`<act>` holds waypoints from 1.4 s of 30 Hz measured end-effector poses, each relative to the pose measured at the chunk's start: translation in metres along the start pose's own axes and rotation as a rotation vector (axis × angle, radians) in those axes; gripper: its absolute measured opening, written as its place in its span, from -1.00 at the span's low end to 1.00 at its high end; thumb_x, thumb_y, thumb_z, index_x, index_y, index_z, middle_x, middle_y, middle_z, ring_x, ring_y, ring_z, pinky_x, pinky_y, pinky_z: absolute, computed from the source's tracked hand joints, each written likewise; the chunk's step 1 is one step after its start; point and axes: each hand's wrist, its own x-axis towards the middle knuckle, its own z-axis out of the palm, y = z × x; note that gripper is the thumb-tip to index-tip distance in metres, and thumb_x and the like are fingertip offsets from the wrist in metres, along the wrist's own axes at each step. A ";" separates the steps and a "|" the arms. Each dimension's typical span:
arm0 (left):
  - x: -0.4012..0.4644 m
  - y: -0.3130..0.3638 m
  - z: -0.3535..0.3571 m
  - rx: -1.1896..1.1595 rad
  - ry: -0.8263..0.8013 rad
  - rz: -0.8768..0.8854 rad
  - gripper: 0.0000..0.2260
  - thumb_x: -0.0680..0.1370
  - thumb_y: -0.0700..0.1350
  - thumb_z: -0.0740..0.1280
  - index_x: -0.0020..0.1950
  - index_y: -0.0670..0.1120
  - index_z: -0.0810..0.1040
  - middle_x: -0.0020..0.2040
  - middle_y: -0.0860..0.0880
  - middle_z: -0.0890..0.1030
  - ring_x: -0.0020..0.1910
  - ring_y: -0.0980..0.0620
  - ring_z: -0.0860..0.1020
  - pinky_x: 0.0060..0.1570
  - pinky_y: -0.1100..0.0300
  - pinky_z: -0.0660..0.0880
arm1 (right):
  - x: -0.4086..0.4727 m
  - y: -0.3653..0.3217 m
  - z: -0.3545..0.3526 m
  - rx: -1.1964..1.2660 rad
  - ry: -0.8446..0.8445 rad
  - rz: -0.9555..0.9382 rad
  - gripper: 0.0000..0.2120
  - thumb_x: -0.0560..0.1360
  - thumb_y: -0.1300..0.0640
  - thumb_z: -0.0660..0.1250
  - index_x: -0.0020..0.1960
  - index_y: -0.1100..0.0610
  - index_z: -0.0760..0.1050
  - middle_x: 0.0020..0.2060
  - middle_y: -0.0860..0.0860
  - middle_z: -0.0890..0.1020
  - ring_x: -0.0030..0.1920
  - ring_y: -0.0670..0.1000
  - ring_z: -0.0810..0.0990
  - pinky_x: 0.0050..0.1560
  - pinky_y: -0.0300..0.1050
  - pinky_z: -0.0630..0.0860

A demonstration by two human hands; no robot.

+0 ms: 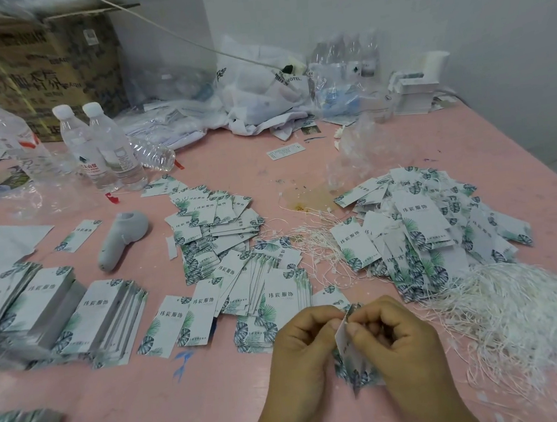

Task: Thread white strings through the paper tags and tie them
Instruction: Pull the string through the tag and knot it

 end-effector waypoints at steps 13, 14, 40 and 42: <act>0.008 0.020 -0.006 -0.441 0.194 -0.027 -0.92 0.48 -0.17 0.30 -0.08 -0.16 0.52 -0.20 -0.23 0.66 -0.37 0.00 0.60 -0.44 0.22 0.56 | 0.013 0.021 -0.040 -0.159 0.013 0.189 -0.52 0.54 0.32 0.31 0.08 -0.31 0.55 -0.02 -0.25 0.63 -0.01 -0.23 0.62 -0.08 -0.30 0.54; 0.008 0.021 -0.008 -0.450 0.199 -0.026 -0.93 0.49 -0.16 0.29 -0.07 -0.15 0.51 -0.21 -0.21 0.66 -0.38 0.00 0.60 -0.45 0.23 0.56 | 0.012 0.020 -0.041 -0.195 0.001 0.167 -0.57 0.54 0.26 0.33 0.08 -0.31 0.55 -0.01 -0.27 0.63 0.00 -0.25 0.61 -0.12 -0.34 0.55; -0.002 0.014 -0.011 0.229 0.329 0.355 -0.91 0.60 0.00 0.25 -0.06 0.09 0.53 -0.33 -0.06 0.56 -0.43 0.09 0.40 -0.42 0.31 0.38 | 0.010 0.012 -0.043 -0.468 -0.213 0.152 -0.84 0.47 0.16 0.38 -0.24 -0.04 0.50 -0.33 -0.10 0.56 -0.37 -0.19 0.46 -0.32 -0.35 0.39; 0.001 0.023 -0.011 -0.066 0.273 0.211 -0.88 0.60 -0.11 0.30 -0.11 0.03 0.58 -0.35 -0.10 0.55 -0.47 0.08 0.42 -0.49 0.32 0.40 | 0.013 0.004 -0.044 -0.180 -0.177 0.229 -0.83 0.46 0.23 0.41 -0.22 -0.01 0.55 -0.35 0.00 0.62 -0.39 -0.14 0.51 -0.37 -0.33 0.43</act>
